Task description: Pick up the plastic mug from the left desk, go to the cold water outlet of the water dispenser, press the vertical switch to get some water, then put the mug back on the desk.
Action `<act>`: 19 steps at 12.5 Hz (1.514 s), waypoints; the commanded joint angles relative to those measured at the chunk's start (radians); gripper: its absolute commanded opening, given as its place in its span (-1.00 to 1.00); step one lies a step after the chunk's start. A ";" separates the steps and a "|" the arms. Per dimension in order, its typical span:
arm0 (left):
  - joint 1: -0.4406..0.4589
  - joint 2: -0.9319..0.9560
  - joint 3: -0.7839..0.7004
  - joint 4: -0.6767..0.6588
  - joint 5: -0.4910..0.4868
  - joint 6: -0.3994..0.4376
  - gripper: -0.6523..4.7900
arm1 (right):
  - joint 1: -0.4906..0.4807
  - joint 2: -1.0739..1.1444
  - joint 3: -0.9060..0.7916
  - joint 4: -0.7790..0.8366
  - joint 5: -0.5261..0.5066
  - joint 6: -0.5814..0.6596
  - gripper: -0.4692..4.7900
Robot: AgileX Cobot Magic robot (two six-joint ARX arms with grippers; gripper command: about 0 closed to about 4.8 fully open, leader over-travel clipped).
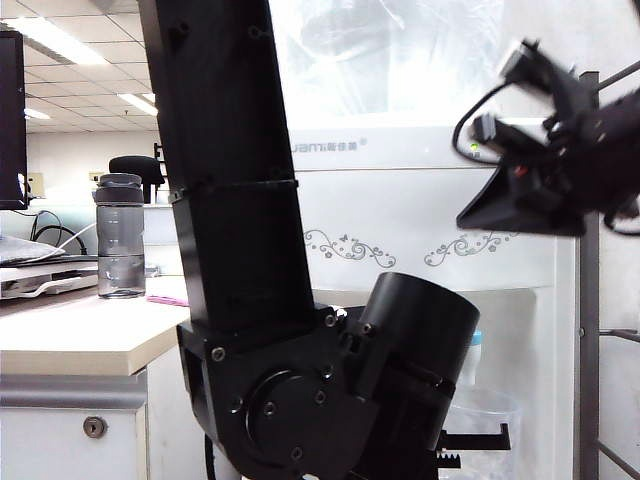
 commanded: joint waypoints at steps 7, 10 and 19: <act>-0.005 -0.005 0.005 0.021 -0.004 -0.006 -0.75 | 0.000 -0.330 0.002 -0.311 0.010 -0.094 -0.83; -0.005 -0.005 0.005 0.021 -0.004 -0.006 -0.75 | 0.000 -0.459 0.002 -0.432 0.039 -0.125 -0.83; -0.005 -0.005 0.005 0.021 -0.004 -0.006 -0.75 | 0.000 -0.761 0.001 -0.703 0.108 -0.172 -0.83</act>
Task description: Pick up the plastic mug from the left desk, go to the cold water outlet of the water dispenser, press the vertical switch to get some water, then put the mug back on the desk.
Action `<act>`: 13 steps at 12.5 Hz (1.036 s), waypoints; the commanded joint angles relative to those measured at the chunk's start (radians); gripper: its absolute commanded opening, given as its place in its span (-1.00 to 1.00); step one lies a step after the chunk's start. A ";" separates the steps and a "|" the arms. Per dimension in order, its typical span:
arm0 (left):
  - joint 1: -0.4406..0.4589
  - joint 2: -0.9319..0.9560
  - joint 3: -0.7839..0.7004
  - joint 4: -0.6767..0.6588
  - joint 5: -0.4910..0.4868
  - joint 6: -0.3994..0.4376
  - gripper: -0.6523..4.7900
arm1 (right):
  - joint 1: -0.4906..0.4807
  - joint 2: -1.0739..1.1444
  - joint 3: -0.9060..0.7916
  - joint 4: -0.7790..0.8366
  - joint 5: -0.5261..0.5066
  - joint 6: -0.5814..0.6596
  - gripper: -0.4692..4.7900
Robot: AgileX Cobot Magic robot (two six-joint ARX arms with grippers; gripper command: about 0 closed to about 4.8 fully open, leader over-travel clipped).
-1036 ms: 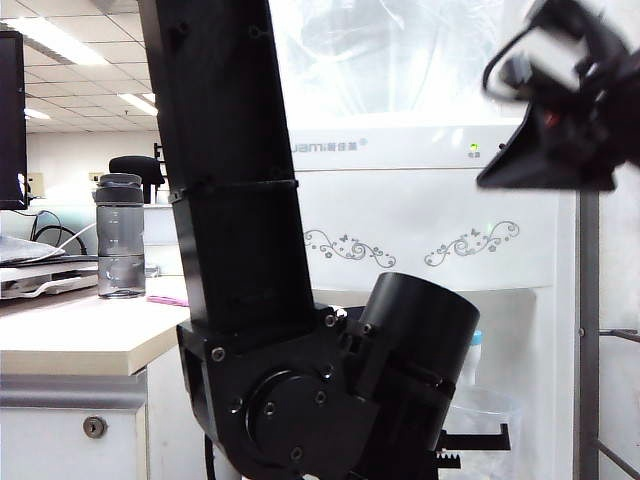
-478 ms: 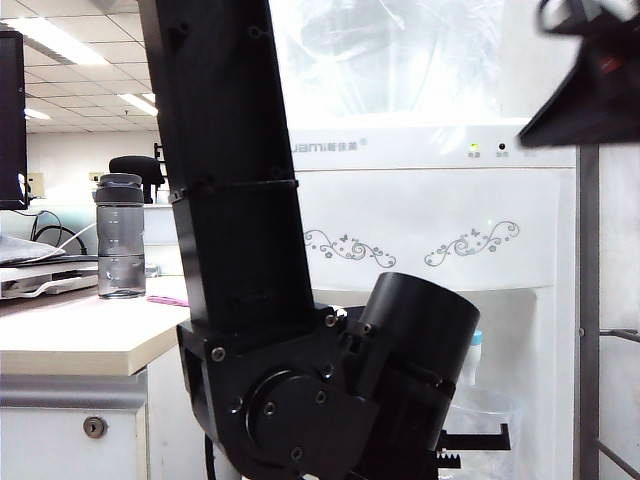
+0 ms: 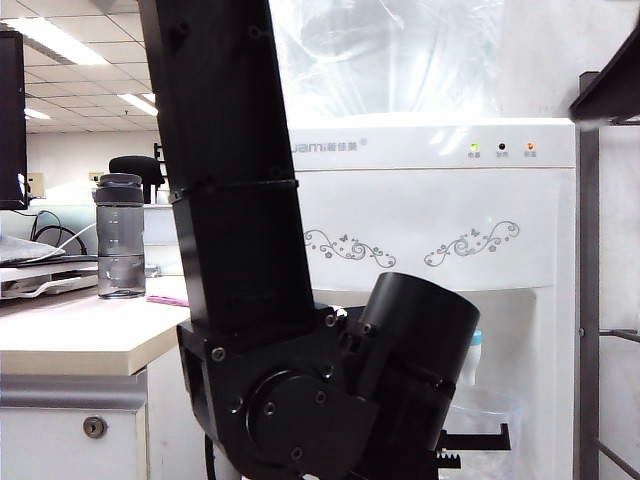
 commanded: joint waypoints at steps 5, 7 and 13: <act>-0.005 -0.005 0.005 0.021 -0.004 -0.006 -0.75 | 0.000 -0.100 0.000 -0.129 0.026 -0.003 -0.83; -0.005 -0.005 0.005 0.021 -0.004 -0.006 -0.75 | 0.000 -0.103 0.000 -0.146 0.026 -0.003 -0.83; -0.005 -0.005 0.005 0.020 -0.003 -0.006 -0.75 | 0.000 -0.103 0.000 -0.148 0.026 -0.003 -0.83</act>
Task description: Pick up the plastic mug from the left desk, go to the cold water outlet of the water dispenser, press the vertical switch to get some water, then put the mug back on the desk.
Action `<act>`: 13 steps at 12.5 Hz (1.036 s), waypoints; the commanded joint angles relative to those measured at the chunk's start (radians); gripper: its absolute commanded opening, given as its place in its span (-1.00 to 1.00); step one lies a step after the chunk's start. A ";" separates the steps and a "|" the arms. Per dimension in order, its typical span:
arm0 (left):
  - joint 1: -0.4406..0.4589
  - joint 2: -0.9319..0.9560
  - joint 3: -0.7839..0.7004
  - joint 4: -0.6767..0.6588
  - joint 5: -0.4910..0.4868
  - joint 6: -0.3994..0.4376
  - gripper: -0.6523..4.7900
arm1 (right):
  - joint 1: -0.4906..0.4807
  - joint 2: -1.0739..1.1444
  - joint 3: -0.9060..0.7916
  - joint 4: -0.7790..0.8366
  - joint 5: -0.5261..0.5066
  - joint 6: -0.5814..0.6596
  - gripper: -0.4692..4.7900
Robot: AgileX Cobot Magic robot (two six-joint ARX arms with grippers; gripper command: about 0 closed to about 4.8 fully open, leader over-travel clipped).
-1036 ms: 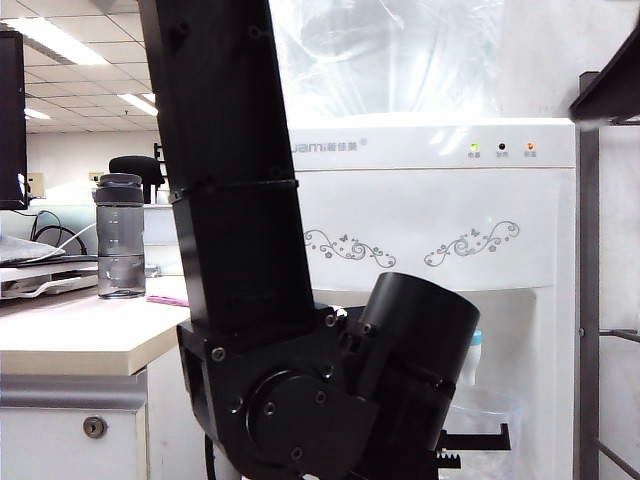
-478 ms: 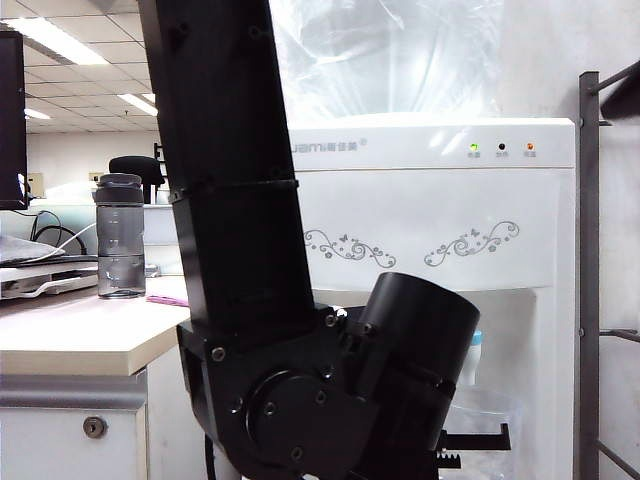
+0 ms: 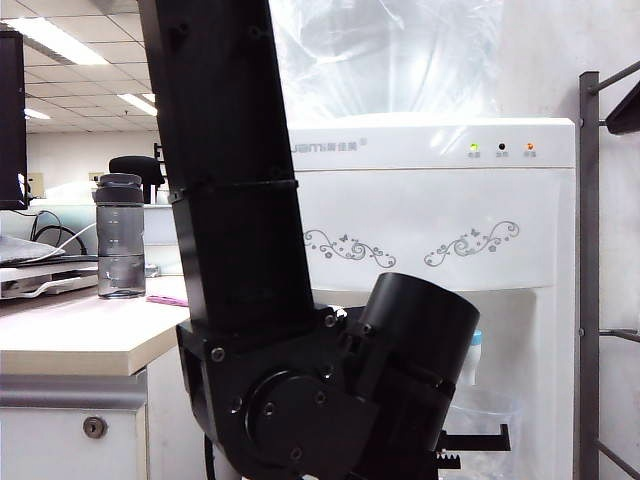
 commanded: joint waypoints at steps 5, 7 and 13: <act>-0.006 -0.005 0.006 0.021 0.016 0.002 -0.75 | 0.000 -0.002 0.002 0.014 0.002 -0.002 -0.83; -0.007 -0.005 0.006 0.019 0.054 0.002 -0.75 | 0.000 -0.003 0.002 0.014 0.002 -0.002 -0.83; -0.021 -0.005 0.005 0.021 0.115 0.031 -0.75 | 0.000 -0.002 0.002 0.014 0.002 -0.002 -0.83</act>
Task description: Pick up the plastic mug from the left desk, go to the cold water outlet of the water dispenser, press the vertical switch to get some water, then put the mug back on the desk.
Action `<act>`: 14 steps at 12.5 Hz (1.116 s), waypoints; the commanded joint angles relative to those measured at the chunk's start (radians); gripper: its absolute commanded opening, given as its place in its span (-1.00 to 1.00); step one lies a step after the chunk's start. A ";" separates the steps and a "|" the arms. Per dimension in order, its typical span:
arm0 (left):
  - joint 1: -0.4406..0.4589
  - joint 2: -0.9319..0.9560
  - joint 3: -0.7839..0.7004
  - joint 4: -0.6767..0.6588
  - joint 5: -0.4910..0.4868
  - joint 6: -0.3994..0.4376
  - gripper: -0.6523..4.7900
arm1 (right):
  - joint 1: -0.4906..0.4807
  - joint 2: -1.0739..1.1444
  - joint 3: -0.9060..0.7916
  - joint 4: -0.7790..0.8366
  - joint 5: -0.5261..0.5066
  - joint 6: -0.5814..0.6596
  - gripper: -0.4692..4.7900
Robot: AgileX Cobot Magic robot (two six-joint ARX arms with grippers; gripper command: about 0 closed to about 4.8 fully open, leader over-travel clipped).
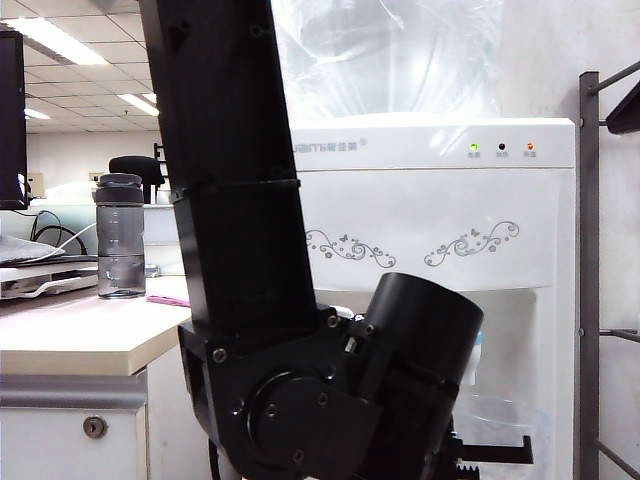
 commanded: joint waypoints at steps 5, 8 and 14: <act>-0.039 -0.005 0.005 0.097 0.015 0.001 -0.75 | -0.001 -0.001 0.002 0.015 0.014 -0.002 -0.83; -0.044 -0.006 0.005 0.193 0.015 0.090 -0.75 | -0.001 -0.001 0.002 0.015 0.018 -0.002 -0.83; -0.044 -0.008 0.005 0.278 0.023 0.178 -0.75 | -0.001 -0.001 0.002 0.019 0.027 -0.002 -0.83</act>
